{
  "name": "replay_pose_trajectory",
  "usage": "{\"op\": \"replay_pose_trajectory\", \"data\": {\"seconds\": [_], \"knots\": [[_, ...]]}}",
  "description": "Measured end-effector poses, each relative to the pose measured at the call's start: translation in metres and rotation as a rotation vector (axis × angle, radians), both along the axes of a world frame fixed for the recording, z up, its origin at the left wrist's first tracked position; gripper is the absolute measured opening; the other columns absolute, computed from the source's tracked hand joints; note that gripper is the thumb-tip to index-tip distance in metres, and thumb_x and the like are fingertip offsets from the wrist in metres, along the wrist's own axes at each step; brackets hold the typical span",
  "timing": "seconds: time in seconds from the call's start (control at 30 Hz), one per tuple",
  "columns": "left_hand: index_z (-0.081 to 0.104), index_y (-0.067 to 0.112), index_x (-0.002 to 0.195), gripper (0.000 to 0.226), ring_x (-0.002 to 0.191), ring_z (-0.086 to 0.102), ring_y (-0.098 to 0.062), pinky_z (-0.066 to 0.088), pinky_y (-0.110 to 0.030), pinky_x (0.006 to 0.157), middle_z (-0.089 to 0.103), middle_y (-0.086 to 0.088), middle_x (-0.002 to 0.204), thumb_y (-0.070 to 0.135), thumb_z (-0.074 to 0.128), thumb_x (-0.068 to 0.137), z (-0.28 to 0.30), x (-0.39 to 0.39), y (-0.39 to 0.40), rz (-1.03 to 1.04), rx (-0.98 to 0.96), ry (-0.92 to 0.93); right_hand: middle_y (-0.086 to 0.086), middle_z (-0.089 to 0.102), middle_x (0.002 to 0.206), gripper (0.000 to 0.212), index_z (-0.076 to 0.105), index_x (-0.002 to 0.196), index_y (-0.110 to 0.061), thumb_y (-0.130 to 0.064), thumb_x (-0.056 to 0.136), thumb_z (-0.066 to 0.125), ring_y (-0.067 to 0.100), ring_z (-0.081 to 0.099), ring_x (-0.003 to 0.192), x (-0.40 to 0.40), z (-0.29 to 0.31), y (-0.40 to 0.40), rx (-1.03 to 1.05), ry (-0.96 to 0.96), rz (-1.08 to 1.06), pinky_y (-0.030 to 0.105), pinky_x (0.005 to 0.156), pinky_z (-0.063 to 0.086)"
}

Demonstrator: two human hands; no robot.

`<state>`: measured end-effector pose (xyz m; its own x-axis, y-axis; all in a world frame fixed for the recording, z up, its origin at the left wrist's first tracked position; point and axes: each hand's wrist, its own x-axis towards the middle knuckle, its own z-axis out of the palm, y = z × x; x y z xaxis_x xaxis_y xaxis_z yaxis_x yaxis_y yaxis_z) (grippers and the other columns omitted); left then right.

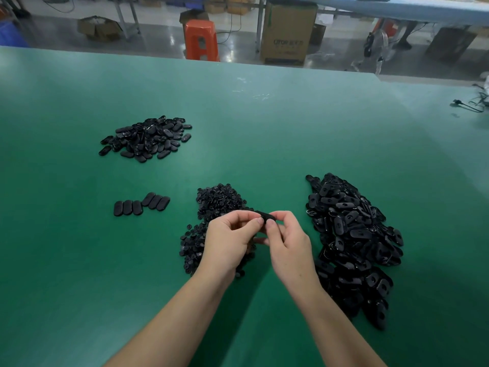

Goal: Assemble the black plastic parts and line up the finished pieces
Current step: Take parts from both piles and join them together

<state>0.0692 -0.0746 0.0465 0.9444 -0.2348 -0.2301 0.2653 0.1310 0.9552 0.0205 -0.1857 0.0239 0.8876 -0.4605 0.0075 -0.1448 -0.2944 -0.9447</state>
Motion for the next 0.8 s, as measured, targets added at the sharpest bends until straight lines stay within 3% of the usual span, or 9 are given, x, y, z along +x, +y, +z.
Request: {"op": "replay_pose_trajectory", "data": {"seconds": [0.13, 0.27, 0.37, 0.5, 0.67, 0.8], "knots": [[0.077, 0.006, 0.081, 0.010, 0.049, 0.057, 0.000, 0.045, -0.012, 0.047, 0.070, 0.001, 0.062, -0.002, 0.073, 0.086, 0.001, 0.002, 0.001, -0.014, 0.059, -0.029, -0.004, 0.076, 0.083, 0.005, 0.056, 0.102, -0.029, -0.025, 0.103, 0.053, 0.021, 0.074, 0.083, -0.001, -0.001, -0.001, -0.038, 0.001, 0.018, 0.050, 0.082, 0.056], [0.078, 0.011, 0.079, 0.010, 0.061, 0.062, -0.008, 0.051, -0.014, 0.054, 0.073, -0.016, 0.073, 0.002, 0.077, 0.085, 0.002, 0.006, 0.005, -0.038, 0.125, -0.058, -0.004, 0.074, 0.083, 0.006, 0.056, 0.103, -0.030, -0.025, 0.104, 0.052, 0.021, 0.074, 0.082, -0.002, 0.001, -0.003, -0.076, 0.004, 0.038, 0.049, 0.080, 0.056], [0.077, 0.006, 0.079, 0.011, 0.059, 0.067, -0.005, 0.052, -0.013, 0.054, 0.074, -0.005, 0.068, -0.003, 0.075, 0.085, 0.005, 0.006, 0.007, -0.068, 0.076, -0.063, -0.002, 0.074, 0.081, 0.008, 0.055, 0.101, -0.032, -0.025, 0.104, 0.053, 0.023, 0.074, 0.082, -0.003, 0.003, -0.002, -0.071, -0.001, 0.051, 0.050, 0.080, 0.056], [0.076, 0.014, 0.077, 0.011, 0.065, 0.065, -0.010, 0.053, -0.019, 0.060, 0.073, -0.011, 0.074, 0.005, 0.082, 0.080, 0.003, 0.009, 0.011, -0.054, 0.168, -0.102, -0.006, 0.075, 0.082, 0.011, 0.055, 0.100, -0.034, -0.023, 0.103, 0.054, 0.019, 0.075, 0.081, -0.005, 0.003, -0.003, -0.047, -0.034, 0.066, 0.052, 0.081, 0.057], [0.076, 0.018, 0.098, 0.028, 0.078, 0.065, -0.007, 0.054, -0.020, 0.071, 0.072, 0.002, 0.086, 0.003, 0.084, 0.076, 0.002, 0.011, 0.013, -0.055, 0.128, -0.070, -0.011, 0.077, 0.086, 0.017, 0.058, 0.097, -0.046, -0.030, 0.098, 0.052, 0.011, 0.076, 0.078, -0.007, 0.006, -0.003, 0.052, -0.072, 0.103, 0.044, 0.082, 0.060], [0.080, 0.011, 0.092, 0.016, 0.080, 0.068, -0.023, 0.058, -0.044, 0.084, 0.076, -0.019, 0.089, 0.002, 0.081, 0.080, 0.006, 0.011, 0.016, -0.143, 0.122, -0.066, -0.001, 0.077, 0.082, 0.013, 0.061, 0.097, -0.025, -0.014, 0.103, 0.058, 0.014, 0.076, 0.074, -0.004, 0.009, -0.007, 0.194, -0.049, 0.107, 0.043, 0.081, 0.061]]}}
